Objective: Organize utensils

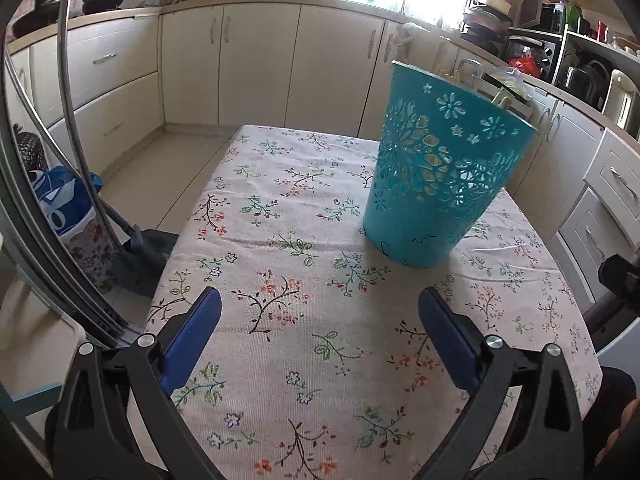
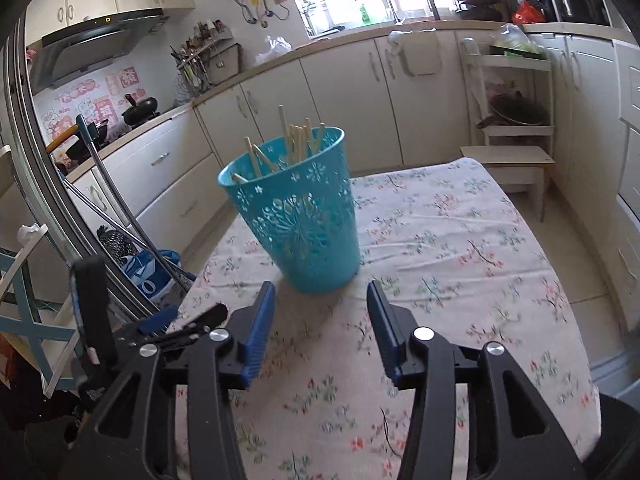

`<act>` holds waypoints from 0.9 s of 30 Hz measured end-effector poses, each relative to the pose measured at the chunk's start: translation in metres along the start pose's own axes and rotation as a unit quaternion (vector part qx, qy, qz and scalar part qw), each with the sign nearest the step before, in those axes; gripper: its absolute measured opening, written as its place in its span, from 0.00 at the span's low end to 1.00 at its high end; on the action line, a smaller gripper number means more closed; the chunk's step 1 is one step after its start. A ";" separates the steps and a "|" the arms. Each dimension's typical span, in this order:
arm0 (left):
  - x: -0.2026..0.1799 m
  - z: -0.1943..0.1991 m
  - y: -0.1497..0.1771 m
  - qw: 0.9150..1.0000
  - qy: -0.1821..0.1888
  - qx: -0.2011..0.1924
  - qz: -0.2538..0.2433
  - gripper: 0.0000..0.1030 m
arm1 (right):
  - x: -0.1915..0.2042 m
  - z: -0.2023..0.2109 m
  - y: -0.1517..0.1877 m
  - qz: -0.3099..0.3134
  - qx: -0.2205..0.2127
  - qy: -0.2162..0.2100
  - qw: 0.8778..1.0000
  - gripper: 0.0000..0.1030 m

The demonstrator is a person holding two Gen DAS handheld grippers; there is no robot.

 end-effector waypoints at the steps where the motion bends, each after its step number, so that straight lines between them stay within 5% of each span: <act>1: 0.000 0.010 -0.003 1.000 -0.012 -0.003 -0.006 0.92 | 0.000 0.005 0.001 0.000 0.003 0.005 1.000 0.54; 5: -0.001 0.058 -0.013 0.999 -0.042 -0.009 -0.004 0.92 | 0.014 0.033 -0.007 0.007 -0.006 0.019 1.000 0.69; 10: -0.011 0.131 -0.014 0.999 -0.036 -0.006 0.002 0.92 | 0.048 0.084 -0.021 0.026 -0.035 0.010 0.999 0.89; 14: -0.026 0.183 0.001 0.998 -0.046 0.008 -0.038 0.92 | 0.067 0.127 -0.020 0.027 -0.042 -0.002 0.999 0.93; 18: -0.025 0.226 0.013 0.999 -0.046 -0.003 -0.014 0.92 | 0.071 0.171 -0.012 0.016 -0.039 0.009 0.999 0.93; 27: -0.010 0.314 0.033 0.993 -0.094 -0.067 0.000 0.92 | 0.091 0.252 0.026 0.009 -0.067 0.013 0.998 0.93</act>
Point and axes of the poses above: each gripper's, at about its wrist camera, not at the fingertips, and z roughly against the way its jaws point, x to its left, y to its underside, the point moved 10 cm from there along -z, roughly the way its jaws point, and after that the axes turned 1 degree about z, right-handed, at the moved point
